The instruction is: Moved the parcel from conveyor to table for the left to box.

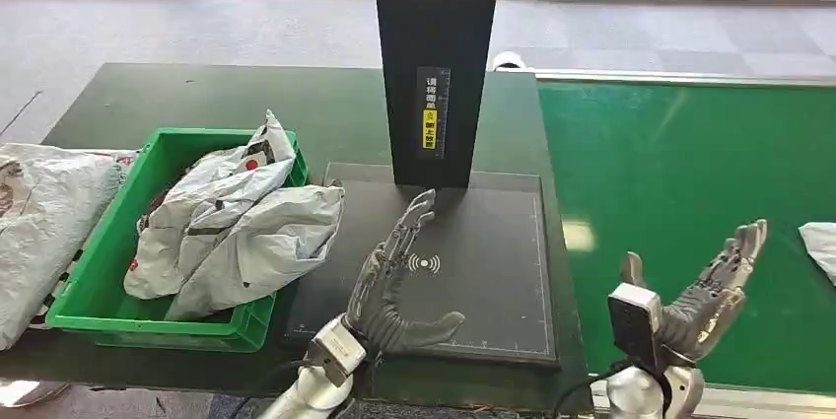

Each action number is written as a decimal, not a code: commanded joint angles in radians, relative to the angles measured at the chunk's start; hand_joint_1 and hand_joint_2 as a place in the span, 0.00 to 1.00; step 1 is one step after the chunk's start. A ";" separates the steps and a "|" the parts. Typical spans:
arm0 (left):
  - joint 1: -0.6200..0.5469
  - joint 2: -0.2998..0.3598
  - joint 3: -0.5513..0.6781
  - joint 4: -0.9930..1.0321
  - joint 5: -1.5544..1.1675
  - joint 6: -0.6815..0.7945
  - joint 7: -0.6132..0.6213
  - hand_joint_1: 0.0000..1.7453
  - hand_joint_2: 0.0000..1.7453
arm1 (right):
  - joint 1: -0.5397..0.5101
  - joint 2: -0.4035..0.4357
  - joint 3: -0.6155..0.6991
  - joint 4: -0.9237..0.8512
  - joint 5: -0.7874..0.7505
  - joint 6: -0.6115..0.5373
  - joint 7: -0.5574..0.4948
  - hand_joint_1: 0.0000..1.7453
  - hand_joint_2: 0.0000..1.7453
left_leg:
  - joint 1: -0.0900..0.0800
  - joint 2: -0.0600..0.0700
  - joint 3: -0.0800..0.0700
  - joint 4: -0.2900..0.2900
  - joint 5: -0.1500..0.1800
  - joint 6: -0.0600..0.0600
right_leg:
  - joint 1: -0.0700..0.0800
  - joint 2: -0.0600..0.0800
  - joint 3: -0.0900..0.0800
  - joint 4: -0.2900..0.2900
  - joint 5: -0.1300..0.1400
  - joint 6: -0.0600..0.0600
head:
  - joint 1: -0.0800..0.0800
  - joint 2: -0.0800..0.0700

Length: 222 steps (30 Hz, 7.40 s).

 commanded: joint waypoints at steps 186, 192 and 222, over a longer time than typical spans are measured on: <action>0.012 -0.058 0.225 0.087 -0.076 -0.014 -0.031 0.00 1.00 | -0.364 -0.500 -0.365 1.111 1.055 0.186 1.167 1.00 1.00 | -0.003 0.003 0.003 -0.001 -0.001 0.003 | -0.003 0.003 0.003 -0.003 0.002 0.002 | 0.000 0.000; 0.011 -0.066 0.244 0.088 -0.089 -0.023 -0.031 0.00 1.00 | -0.372 -0.500 -0.351 1.112 1.055 0.199 1.176 1.00 1.00 | -0.003 0.001 0.003 -0.001 0.000 0.003 | -0.003 0.001 0.003 -0.003 0.002 0.001 | 0.000 0.000; 0.067 -0.103 0.342 0.031 -0.192 -0.026 -0.031 0.00 1.00 | -0.031 0.050 -0.152 -0.079 0.434 -0.145 0.007 1.00 1.00 | 0.000 0.001 0.002 -0.001 -0.001 0.001 | 0.001 0.001 0.002 -0.001 0.001 0.000 | 0.000 0.000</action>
